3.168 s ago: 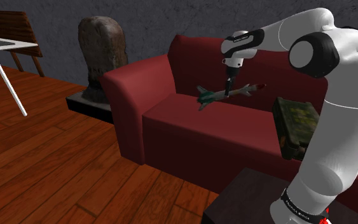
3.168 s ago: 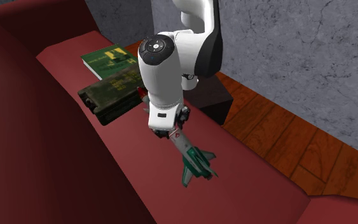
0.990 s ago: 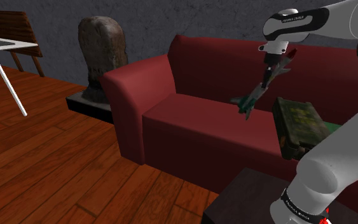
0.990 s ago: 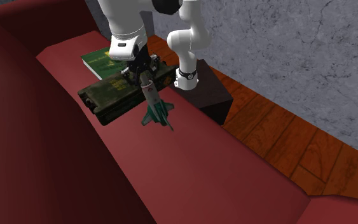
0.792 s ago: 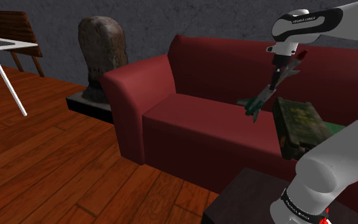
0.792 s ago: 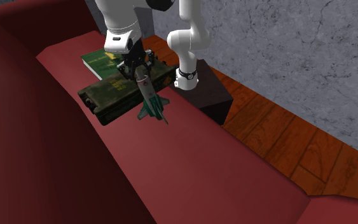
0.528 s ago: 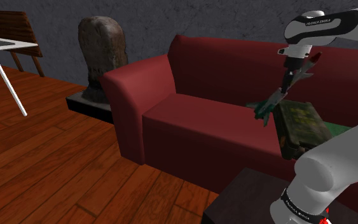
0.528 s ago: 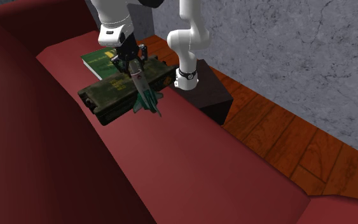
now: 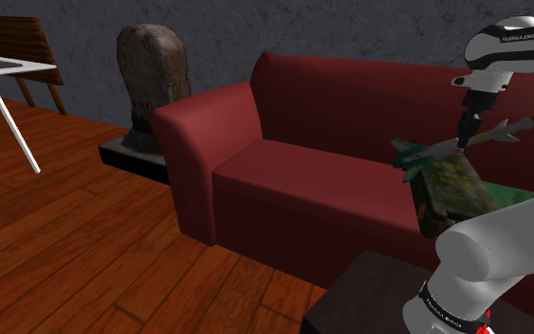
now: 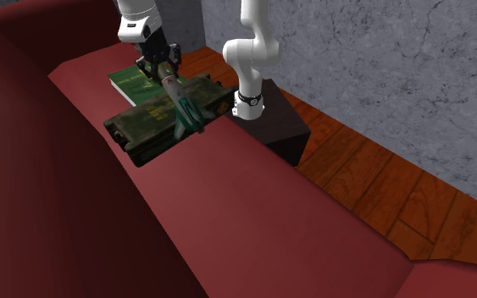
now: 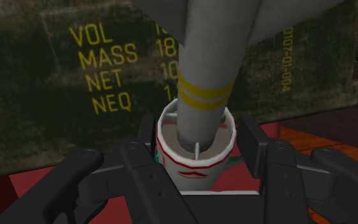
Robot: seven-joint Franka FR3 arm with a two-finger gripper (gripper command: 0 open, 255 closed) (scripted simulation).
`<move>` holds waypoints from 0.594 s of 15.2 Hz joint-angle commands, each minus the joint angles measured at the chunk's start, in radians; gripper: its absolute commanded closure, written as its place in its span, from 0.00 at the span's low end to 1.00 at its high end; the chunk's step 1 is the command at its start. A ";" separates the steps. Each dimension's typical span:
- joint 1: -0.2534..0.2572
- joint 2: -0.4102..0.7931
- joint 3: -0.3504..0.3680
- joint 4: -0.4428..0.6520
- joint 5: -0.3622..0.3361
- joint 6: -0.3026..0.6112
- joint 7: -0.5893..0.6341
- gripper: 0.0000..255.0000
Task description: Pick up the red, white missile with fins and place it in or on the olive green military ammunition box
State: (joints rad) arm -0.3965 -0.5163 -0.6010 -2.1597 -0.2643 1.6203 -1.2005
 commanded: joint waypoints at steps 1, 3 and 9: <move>-0.017 -0.020 -0.018 -0.010 -0.022 -0.004 -0.029 1.00; -0.019 -0.021 -0.024 -0.037 -0.026 0.022 -0.027 1.00; -0.024 -0.019 -0.044 -0.113 -0.038 0.102 -0.025 1.00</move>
State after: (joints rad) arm -0.4199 -0.5360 -0.6423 -2.2623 -0.3009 1.7098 -1.2259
